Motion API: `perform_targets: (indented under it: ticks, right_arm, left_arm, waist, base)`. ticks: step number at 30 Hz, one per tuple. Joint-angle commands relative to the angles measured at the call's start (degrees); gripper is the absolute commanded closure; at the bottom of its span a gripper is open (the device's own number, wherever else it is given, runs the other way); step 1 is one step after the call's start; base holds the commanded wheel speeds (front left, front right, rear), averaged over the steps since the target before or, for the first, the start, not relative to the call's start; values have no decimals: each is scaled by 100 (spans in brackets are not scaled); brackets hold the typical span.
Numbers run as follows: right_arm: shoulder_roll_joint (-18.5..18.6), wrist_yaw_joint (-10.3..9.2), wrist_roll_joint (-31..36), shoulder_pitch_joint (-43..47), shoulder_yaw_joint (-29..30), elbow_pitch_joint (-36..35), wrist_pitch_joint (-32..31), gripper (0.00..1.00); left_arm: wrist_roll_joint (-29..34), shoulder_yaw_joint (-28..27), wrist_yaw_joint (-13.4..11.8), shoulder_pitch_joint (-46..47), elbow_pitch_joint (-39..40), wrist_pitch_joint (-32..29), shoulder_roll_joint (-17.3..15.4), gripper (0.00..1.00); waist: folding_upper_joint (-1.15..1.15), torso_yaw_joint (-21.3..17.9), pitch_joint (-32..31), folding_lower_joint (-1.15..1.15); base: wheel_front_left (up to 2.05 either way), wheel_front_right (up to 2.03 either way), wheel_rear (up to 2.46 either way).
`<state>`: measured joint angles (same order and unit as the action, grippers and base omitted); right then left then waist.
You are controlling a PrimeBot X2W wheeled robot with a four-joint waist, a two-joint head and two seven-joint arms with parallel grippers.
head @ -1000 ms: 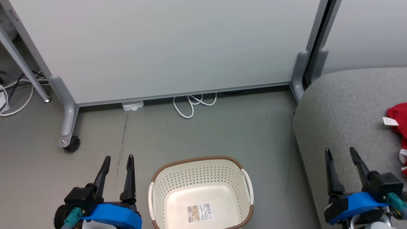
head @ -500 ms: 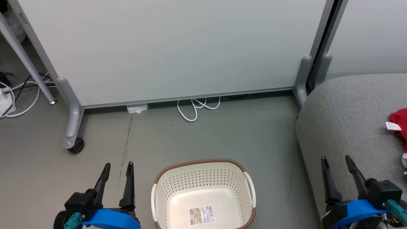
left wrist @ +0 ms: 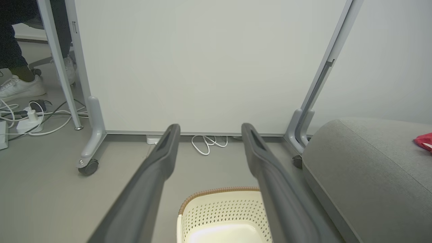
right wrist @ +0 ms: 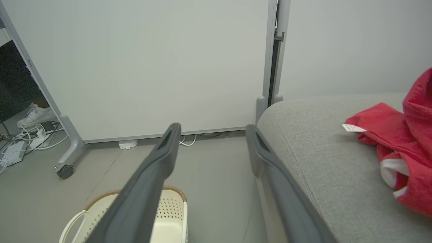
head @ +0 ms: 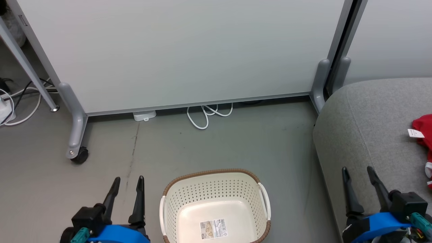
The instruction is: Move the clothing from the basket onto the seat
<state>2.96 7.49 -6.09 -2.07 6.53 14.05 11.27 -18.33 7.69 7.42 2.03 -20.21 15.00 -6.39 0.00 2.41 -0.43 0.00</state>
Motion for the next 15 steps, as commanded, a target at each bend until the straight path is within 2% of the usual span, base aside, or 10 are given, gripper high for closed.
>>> perform_targets:
  ticks: [1, 13, 15]
  right_arm:
    - [-1, 0, -2, -1, -2, 17, -1, 100]
    - [-68, 0, -43, 236, -23, 711, -69, 100]
    - [-66, 0, -288, 212, -17, 695, -123, 100]
  left_arm:
    - [-20, 10, 0, -5, -26, -5, 3, 100]
    - [-64, 40, 0, -459, -647, -38, 150, 100]
    - [-275, -1, 0, -433, -610, -98, 155, 100]
  waist:
    - [0, 0, 0, 0]
    - [0, -5, 2, 1]
    - [0, -9, 3, 1]
  base:
    - [0, 0, 0]
    - [0, 0, 0]
    - [0, 0, 0]
